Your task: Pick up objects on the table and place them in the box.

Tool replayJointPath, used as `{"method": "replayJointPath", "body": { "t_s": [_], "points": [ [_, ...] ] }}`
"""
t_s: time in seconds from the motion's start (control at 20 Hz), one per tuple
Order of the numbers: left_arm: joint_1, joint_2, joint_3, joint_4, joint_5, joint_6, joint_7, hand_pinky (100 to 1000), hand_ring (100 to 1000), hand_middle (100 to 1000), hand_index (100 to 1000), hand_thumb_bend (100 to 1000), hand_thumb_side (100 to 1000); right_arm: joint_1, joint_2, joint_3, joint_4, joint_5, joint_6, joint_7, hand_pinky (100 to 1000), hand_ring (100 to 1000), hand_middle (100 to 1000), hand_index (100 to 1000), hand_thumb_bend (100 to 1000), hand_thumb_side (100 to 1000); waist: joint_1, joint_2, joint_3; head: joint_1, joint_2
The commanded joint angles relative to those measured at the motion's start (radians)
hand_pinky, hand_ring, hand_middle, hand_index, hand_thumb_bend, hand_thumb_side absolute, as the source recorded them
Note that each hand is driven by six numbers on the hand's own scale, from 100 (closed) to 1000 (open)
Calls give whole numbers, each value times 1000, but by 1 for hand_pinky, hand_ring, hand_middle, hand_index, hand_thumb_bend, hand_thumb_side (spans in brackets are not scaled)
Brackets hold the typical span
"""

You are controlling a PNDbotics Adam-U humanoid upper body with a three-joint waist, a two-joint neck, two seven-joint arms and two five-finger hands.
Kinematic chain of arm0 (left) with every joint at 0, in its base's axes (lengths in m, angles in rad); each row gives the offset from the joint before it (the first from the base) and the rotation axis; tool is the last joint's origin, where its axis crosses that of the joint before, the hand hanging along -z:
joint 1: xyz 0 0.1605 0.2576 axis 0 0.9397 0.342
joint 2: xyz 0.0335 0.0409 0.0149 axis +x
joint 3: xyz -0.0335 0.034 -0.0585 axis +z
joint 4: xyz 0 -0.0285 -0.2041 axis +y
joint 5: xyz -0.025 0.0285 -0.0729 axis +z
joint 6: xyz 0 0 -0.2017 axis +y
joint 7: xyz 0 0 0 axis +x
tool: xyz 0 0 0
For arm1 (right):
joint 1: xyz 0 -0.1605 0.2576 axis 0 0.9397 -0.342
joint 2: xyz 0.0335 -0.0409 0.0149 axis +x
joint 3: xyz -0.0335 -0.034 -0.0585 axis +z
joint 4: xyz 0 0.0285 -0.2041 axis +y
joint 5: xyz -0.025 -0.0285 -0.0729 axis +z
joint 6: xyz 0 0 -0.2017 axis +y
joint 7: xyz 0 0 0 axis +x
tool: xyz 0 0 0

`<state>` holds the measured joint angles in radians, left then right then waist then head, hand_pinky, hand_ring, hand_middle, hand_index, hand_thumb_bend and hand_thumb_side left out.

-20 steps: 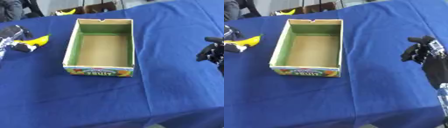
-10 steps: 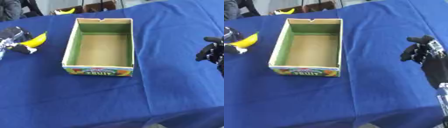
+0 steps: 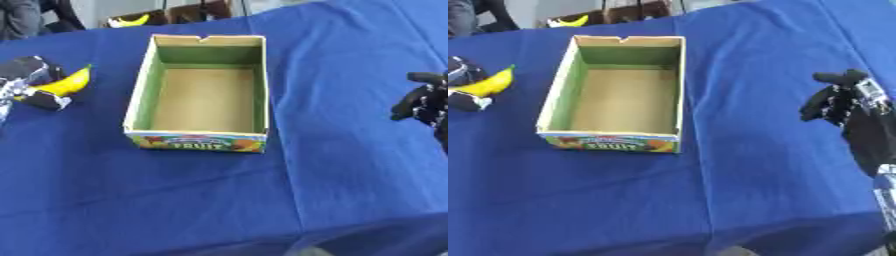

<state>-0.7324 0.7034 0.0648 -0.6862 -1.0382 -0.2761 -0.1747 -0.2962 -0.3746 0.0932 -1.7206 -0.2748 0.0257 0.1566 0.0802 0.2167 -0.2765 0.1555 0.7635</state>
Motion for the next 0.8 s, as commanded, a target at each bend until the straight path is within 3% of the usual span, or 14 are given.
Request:
{"method": "replayJointPath", "body": {
  "t_s": [0.05,0.8],
  "points": [
    [-5,24,-1,-2,2,7,-15,498,487,503,631,100,259,-13,-20,-7,-22,9,-3,2,580,579,509,811,100,951,-5,-11,2,-3,-9],
    [-23,69,-10,-116,90,-24,-69,464,447,451,561,100,249,2,-17,-12,-17,5,-4,2,581,580,510,811,100,937,-8,-45,13,-9,4]
  ]
}}
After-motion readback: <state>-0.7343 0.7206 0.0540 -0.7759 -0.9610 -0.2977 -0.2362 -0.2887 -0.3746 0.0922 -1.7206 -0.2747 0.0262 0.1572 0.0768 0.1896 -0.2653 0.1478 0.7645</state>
